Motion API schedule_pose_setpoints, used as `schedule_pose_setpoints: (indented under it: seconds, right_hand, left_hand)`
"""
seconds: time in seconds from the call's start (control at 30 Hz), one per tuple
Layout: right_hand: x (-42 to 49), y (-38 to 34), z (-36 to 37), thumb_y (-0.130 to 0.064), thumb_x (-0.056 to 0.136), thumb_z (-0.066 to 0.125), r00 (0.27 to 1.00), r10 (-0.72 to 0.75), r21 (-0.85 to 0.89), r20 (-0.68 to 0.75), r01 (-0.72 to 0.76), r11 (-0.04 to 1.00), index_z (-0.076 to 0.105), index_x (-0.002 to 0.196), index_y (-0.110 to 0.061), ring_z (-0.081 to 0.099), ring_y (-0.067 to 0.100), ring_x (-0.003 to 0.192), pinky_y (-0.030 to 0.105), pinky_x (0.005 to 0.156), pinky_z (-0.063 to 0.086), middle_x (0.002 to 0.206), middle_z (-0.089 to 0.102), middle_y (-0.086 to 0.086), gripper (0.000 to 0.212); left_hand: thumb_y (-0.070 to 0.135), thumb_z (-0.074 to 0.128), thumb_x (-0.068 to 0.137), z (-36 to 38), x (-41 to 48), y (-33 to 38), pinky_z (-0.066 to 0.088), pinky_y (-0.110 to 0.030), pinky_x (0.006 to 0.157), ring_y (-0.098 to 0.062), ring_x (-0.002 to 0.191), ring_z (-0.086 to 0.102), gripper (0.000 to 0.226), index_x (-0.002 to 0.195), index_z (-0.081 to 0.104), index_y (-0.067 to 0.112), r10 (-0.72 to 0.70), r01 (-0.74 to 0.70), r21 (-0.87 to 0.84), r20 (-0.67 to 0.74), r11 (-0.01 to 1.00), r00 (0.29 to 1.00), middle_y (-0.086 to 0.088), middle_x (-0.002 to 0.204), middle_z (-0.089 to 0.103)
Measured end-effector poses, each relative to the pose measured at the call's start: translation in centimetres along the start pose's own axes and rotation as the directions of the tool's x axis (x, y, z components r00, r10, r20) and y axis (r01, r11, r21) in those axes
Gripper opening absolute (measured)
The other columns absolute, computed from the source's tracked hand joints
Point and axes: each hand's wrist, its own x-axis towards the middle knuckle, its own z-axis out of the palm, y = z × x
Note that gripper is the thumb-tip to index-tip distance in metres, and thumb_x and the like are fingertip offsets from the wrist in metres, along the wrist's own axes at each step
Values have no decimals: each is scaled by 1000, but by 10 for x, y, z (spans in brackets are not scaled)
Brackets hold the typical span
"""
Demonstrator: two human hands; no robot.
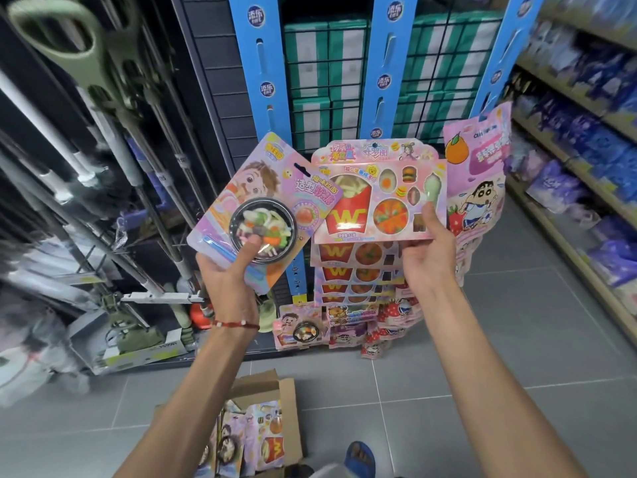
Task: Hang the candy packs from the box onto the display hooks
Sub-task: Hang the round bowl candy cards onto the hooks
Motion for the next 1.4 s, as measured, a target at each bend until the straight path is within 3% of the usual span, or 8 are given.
schedule_pose_setpoints:
  seconds: [0.33,0.93,1.17,1.3,1.4]
  right_hand:
    - [9,3,-3,-19,89,77,999,-4,-29,-35,3,1000,67,128,-8,71,30,112,51,104,52,123,73,11,41]
    - [15,5,0,-27,90,77,995,13,-81,-96,-21,997,73,109,-16,73,26,109,50,107,51,115,77,7,22]
    - [18,10,-11,-23,89,78,993,9,-92,-118,-20,996,65,129,-14,72,26,111,48,97,57,124,73,7,43]
    - [18,13,-15,-23,88,78,989,13,-101,-149,-28,995,62,133,-13,73,23,109,45,97,57,119,76,5,48]
    - [17,17,-17,-29,86,80,985,30,-127,-168,-52,991,57,137,-11,74,19,107,41,97,58,118,76,5,59]
  left_hand:
    - [6,80,81,1,3,0,46,-70,101,-43,125,60,72,141,41,0,0,0,-6,-5,1000,1000,-29,138,57]
    - [7,78,80,11,-3,-3,48,-64,103,-38,124,62,73,142,40,3,-7,7,-8,-22,1000,1000,-25,138,58]
    - [5,77,83,10,-3,-9,48,-66,102,-41,125,61,70,142,40,2,0,0,0,-19,1000,1000,-26,137,58]
    - [2,75,84,9,-5,-14,55,-55,98,-39,123,62,68,142,40,-1,-24,24,4,-53,1000,998,-23,135,62]
    - [3,75,84,6,-8,-19,52,-59,100,-37,123,63,69,142,38,-1,-42,43,21,-63,999,997,-24,135,62]
